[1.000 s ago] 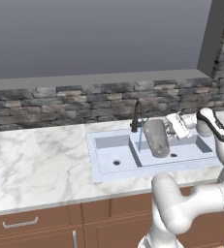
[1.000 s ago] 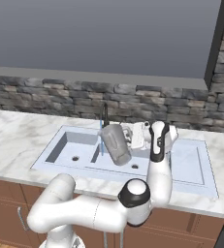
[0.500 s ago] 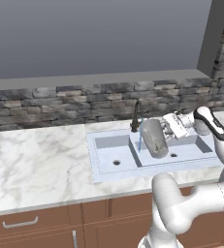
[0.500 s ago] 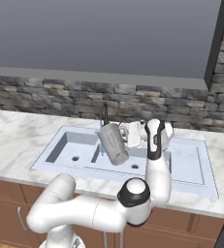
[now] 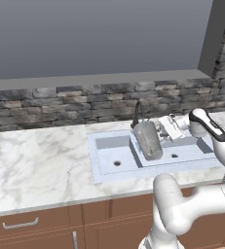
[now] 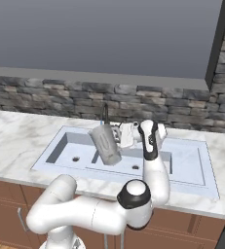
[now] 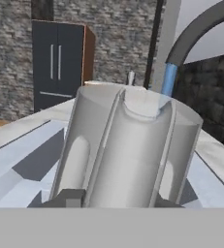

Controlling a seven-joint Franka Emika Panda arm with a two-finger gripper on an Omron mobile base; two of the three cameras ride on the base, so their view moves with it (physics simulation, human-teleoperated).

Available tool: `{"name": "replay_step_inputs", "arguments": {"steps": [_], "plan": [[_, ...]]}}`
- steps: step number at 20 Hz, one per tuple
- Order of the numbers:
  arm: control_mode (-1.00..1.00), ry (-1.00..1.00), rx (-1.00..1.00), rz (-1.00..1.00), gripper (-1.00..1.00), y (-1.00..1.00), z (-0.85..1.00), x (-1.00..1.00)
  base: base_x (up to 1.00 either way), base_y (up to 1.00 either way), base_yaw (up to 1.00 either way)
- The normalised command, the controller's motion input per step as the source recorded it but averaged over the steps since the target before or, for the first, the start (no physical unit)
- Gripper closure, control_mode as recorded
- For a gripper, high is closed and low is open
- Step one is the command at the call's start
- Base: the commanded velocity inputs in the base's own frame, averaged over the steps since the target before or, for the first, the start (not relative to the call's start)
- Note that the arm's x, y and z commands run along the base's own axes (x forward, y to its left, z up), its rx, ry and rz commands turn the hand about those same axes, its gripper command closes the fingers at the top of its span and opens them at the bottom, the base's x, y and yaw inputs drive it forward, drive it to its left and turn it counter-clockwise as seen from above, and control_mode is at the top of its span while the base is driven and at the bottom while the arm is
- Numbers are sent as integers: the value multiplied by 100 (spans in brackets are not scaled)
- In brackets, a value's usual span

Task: Turn on the sink faucet and place the jug under the water for a few seconds to fill it up.

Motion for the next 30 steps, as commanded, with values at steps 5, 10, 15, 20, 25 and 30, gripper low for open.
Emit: {"name": "replay_step_inputs", "arguments": {"steps": [5, 10, 15, 20, 25, 30], "plan": [[-100, 11, 7, 3, 100, -6, -20, 7, 0, 0, 0], [-100, 8, 8, 4, 100, -21, -29, 12, 0, 0, 0], [-100, 5, 7, 0, 100, -1, -21, 26, 0, 0, 0], [-100, 5, 5, 0, 100, 4, -19, 36, 0, 0, 0], [-100, 5, 1, 0, 100, 11, -17, 34, 0, 0, 0], [-100, 1, 0, 0, 100, 17, -21, 20, 0, 0, 0]]}}
